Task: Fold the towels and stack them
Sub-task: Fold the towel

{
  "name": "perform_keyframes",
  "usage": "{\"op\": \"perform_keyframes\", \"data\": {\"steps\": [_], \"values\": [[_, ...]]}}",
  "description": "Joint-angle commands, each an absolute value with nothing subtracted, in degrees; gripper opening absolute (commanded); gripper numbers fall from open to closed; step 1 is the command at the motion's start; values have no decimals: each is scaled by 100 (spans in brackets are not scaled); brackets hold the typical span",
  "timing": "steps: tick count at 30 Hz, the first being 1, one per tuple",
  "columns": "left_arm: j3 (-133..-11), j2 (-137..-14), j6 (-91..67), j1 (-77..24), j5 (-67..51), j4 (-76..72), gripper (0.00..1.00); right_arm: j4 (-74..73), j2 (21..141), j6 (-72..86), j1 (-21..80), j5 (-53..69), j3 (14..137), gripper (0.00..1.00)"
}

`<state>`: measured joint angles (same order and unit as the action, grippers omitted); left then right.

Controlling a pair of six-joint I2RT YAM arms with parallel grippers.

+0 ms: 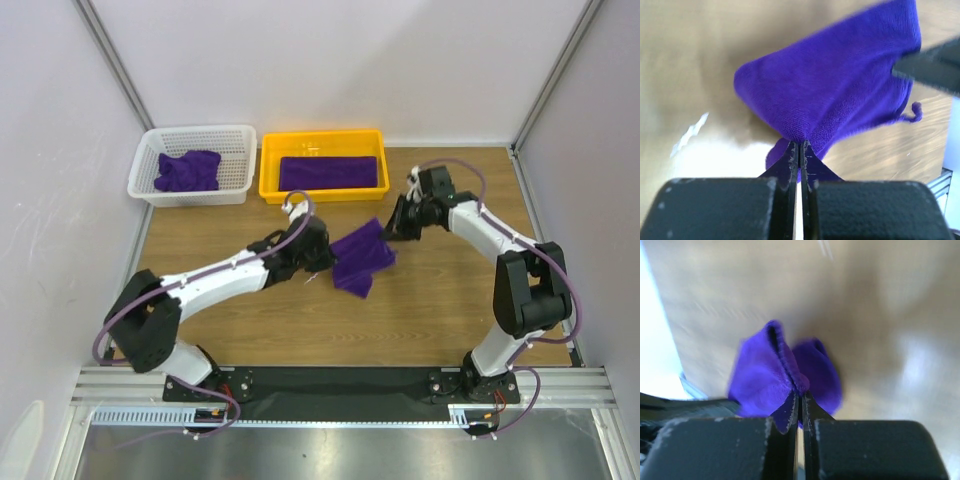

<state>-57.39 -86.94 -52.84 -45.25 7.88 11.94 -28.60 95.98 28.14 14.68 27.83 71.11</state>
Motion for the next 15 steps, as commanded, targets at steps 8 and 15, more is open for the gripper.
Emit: {"op": "perform_keyframes", "data": {"steps": [8, 15], "values": [[-3562, -7366, -7091, -5361, 1388, 1485, 0, -2365, 9123, 2944, 2346, 2681, 5608, 0], [-2629, -6487, -7734, -5660, 1670, 2117, 0, -2100, 9106, 3366, 3014, 2479, 5186, 0]]}}
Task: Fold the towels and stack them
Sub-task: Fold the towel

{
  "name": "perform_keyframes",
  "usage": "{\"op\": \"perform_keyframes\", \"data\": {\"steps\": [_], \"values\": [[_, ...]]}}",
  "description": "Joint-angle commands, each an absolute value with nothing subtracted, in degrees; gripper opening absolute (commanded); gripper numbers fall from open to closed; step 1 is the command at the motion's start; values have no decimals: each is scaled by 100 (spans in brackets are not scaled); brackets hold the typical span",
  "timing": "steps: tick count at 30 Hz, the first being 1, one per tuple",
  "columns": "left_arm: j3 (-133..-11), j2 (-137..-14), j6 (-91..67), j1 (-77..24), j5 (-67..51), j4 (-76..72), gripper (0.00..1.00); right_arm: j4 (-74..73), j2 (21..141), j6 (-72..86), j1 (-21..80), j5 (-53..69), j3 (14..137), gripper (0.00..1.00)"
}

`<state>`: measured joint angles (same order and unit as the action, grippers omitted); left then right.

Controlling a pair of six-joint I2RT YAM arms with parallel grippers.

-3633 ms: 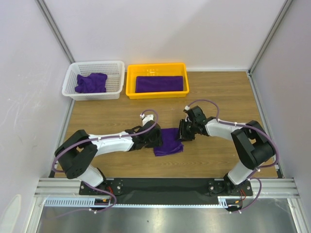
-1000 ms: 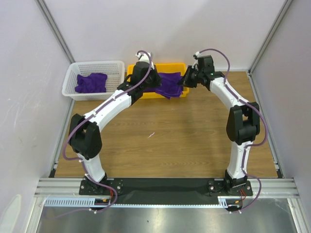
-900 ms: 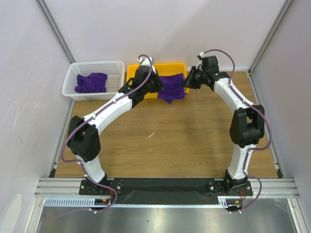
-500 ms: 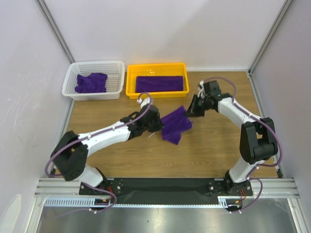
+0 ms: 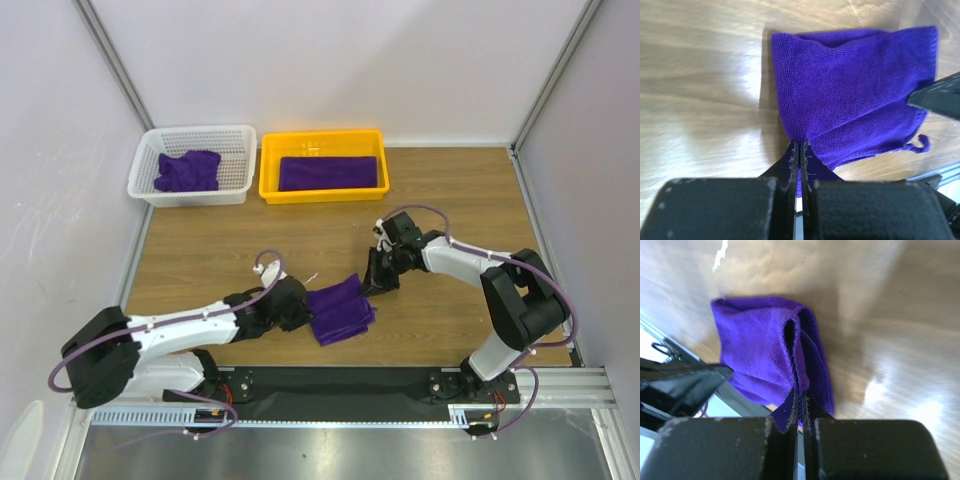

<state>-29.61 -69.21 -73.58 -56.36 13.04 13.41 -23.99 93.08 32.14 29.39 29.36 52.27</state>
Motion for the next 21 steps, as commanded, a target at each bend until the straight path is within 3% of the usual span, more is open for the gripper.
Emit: {"op": "perform_keyframes", "data": {"steps": [1, 5, 7, 8, 10, 11, 12, 14, 21], "values": [[-2454, -6391, -7760, -5660, 1696, 2127, 0, -2101, 9097, 3401, 3145, 2452, 5142, 0], [-2128, -6074, -7778, -5669, 1635, 2153, 1, -2144, 9053, 3507, 3392, 2294, 4949, 0], [-2022, -6012, -7691, -5678, 1547, 2083, 9, -2145, 9035, 3542, 3454, 2241, 4869, 2], [-2030, -6003, -7682, -5678, 1547, 2135, 26, -2153, 9026, 3568, 3489, 2233, 4860, 13], [-2144, -5959, -7516, -5678, 1582, 2381, 41, -2241, 8939, 3568, 3533, 2233, 4878, 30], [-2214, -5933, -7436, -5678, 1626, 2460, 50, -2276, 8886, 3568, 3551, 2206, 4887, 44], [-2284, -5889, -7357, -5678, 1765, 2635, 63, -2320, 8825, 3560, 3568, 2163, 4895, 48], [-2504, -5740, -7137, -5678, 1933, 2768, 76, -2373, 8623, 3551, 3568, 2110, 4913, 55], [-2663, -5774, -6698, -5406, 2136, 2095, 79, -2689, 8148, 3586, 3568, 1775, 4913, 55]]}}
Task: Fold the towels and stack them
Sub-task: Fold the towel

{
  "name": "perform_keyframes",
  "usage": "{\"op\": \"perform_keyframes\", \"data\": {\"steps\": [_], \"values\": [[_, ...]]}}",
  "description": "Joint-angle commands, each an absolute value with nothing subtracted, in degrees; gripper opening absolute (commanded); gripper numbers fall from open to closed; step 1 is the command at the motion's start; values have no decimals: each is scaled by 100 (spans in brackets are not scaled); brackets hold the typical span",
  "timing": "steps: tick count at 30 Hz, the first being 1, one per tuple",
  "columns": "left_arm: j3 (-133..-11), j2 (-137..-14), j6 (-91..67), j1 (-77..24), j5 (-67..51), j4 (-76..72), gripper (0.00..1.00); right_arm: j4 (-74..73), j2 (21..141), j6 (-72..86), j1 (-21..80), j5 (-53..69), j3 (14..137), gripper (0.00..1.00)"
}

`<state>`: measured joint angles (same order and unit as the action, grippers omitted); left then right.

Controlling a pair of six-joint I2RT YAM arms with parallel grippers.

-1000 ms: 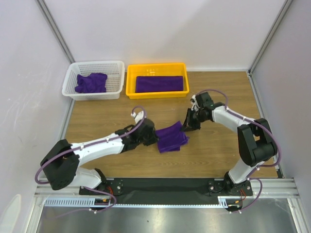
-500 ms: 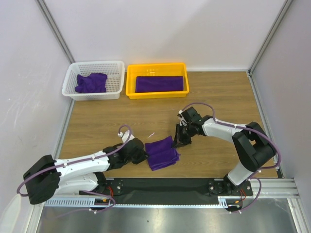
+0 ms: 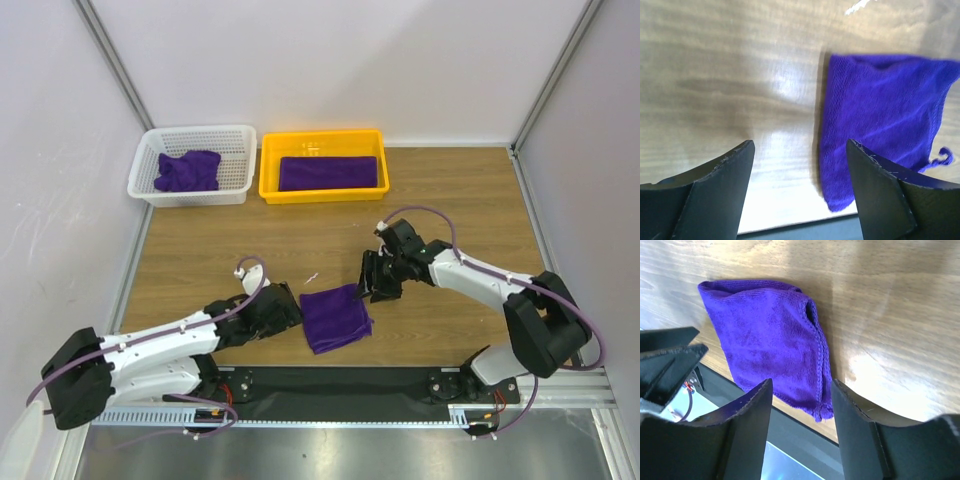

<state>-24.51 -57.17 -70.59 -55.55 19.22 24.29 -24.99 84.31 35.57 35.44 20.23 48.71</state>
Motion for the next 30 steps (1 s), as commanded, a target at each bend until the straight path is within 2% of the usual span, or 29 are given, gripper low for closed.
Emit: {"op": "perform_keyframes", "data": {"steps": [1, 8, 13, 16, 26, 27, 30], "values": [[-2628, -5853, -6602, -5362, 2066, 1935, 79, -2698, 8095, 3586, 3577, 1775, 4887, 54], [-2847, -6688, -6135, -5089, 1758, 880, 77, -2655, 7620, 3683, 3752, 1916, 4536, 33], [-3181, -7355, -5968, -5019, 1670, 510, 72, -2154, 7743, 3762, 3937, 1995, 4149, 24], [-3287, -7715, -6011, -4975, 1635, 413, 67, -2039, 7910, 3744, 4078, 1995, 4070, 24], [-3226, -8305, -6170, -4641, 1494, 88, 18, -2074, 8042, 3577, 4403, 1881, 3674, 15], [-3217, -8332, -6144, -4623, 1485, 62, 15, -2066, 8042, 3560, 4395, 1881, 3596, 16], [-3217, -8454, -6021, -4553, 1363, -139, 14, -2101, 8051, 3446, 4395, 1881, 3577, 15]]}}
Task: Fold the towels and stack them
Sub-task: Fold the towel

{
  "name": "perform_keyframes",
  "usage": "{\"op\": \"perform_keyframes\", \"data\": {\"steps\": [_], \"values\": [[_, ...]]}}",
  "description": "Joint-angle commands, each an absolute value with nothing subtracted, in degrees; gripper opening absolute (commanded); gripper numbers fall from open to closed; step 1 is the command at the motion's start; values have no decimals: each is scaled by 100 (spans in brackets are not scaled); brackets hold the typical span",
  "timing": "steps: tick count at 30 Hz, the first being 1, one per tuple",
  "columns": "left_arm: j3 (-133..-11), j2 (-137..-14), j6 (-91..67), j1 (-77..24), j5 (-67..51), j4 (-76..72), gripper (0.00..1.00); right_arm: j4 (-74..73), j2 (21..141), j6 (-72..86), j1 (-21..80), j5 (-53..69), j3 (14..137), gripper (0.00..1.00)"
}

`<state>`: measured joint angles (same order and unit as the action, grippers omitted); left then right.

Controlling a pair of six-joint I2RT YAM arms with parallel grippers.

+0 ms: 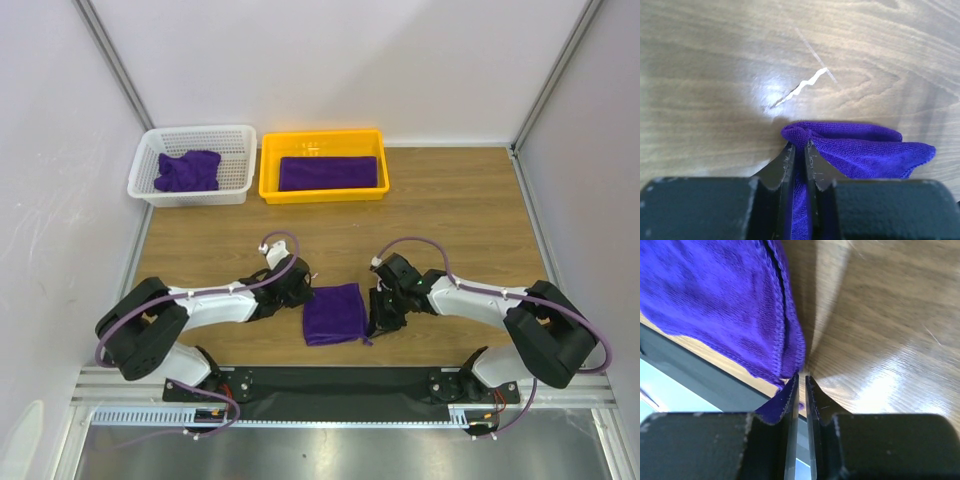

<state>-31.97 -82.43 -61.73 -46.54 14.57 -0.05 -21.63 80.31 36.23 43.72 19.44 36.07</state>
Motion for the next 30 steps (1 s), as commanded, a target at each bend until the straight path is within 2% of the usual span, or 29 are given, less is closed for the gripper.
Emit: {"op": "perform_keyframes", "data": {"steps": [1, 6, 9, 10, 12, 13, 15, 16, 19, 22, 30], "values": [[-3260, -8499, -5933, -4553, 1310, -184, 14, -2101, 8051, 3428, 4395, 1898, 3595, 15], [-3612, -8806, -5407, -4553, 941, -133, 20, -2565, 7964, 3331, 4403, 1828, 3998, 15], [-3735, -8632, -5125, -4570, 932, 157, 36, -2917, 7796, 3331, 4395, 1600, 4464, 18], [-3718, -8396, -5072, -4570, 940, 228, 41, -3022, 7744, 3331, 4395, 1521, 4578, 22], [-3718, -8114, -4975, -4570, 1002, 517, 60, -3295, 7752, 3375, 4290, 1310, 4947, 29], [-3735, -7851, -4940, -4579, 1028, 762, 74, -3392, 7778, 3479, 4237, 1240, 5053, 37], [-3727, -7542, -4939, -4579, 1063, 1010, 80, -3437, 7735, 3559, 4062, 1300, 5142, 42], [-3683, -7402, -4974, -4579, 1063, 1115, 81, -3402, 7708, 3681, 4017, 1292, 5124, 49], [-3420, -6804, -5246, -4667, 968, 1345, 83, -3165, 7515, 3910, 3885, 1178, 4914, 62], [-3087, -6382, -5685, -4930, 967, 1283, 83, -2936, 7506, 4043, 3815, 1116, 4606, 66], [-2470, -6275, -6626, -5704, 1081, 880, 83, -1759, 7935, 3922, 3709, 1327, 4148, 65]]}}
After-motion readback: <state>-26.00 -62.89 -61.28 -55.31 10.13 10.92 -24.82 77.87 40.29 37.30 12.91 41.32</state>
